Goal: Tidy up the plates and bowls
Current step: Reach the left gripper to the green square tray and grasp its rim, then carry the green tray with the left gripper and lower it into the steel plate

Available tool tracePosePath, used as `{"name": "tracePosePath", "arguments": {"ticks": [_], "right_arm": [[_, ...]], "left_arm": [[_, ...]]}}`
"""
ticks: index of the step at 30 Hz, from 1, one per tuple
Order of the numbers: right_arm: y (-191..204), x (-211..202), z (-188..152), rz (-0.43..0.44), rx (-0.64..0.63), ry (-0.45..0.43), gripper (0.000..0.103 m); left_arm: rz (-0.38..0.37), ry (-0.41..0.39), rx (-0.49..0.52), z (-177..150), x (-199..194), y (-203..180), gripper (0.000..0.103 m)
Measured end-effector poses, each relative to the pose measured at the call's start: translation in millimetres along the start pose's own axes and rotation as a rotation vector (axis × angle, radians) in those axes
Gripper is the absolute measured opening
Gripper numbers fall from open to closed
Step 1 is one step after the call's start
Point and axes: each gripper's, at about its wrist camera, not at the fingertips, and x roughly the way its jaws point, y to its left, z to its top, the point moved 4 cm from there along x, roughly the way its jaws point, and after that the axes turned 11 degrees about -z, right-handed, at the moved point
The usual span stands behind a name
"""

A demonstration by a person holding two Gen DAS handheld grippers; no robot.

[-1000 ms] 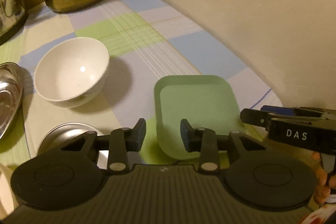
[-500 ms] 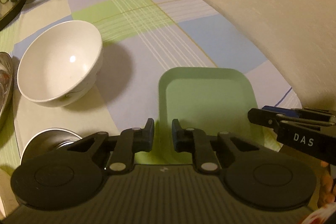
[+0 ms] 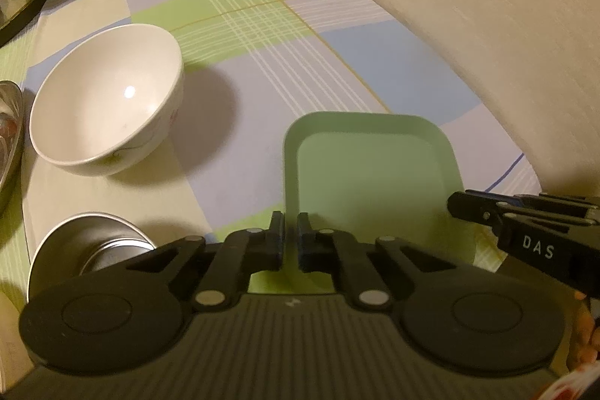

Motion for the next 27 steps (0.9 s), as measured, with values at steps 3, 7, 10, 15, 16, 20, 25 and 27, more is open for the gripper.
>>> {"name": "tracePosePath", "arguments": {"ticks": [3, 7, 10, 15, 16, 20, 25, 27], "right_arm": [[-1, 0, 1, -0.004, -0.003, -0.005, 0.007], [-2, -5, 4, 0.001, -0.010, -0.030, 0.006], [-1, -10, 7, 0.007, -0.019, -0.048, 0.005], [1, -22, 11, 0.023, -0.030, -0.079, 0.005], [2, -26, 12, 0.029, -0.034, -0.088, 0.005], [9, -43, 17, 0.056, -0.059, -0.127, 0.005], [25, -59, 26, 0.109, -0.094, -0.163, 0.005], [34, -63, 29, 0.132, -0.112, -0.172, 0.005]], "left_arm": [[-0.004, -0.007, 0.002, -2, -3, -1, 0.005], [-0.012, -0.039, 0.001, -2, -12, -2, 0.005], [-0.016, -0.058, -0.008, -1, -19, -3, 0.005], [-0.021, -0.105, -0.026, 0, -35, -6, 0.005], [-0.020, -0.118, -0.030, 0, -40, -6, 0.005], [-0.016, -0.162, -0.051, -3, -59, -5, 0.005], [0.008, -0.211, -0.090, -11, -85, 3, 0.005], [0.023, -0.234, -0.116, -16, -98, 8, 0.005]]}}
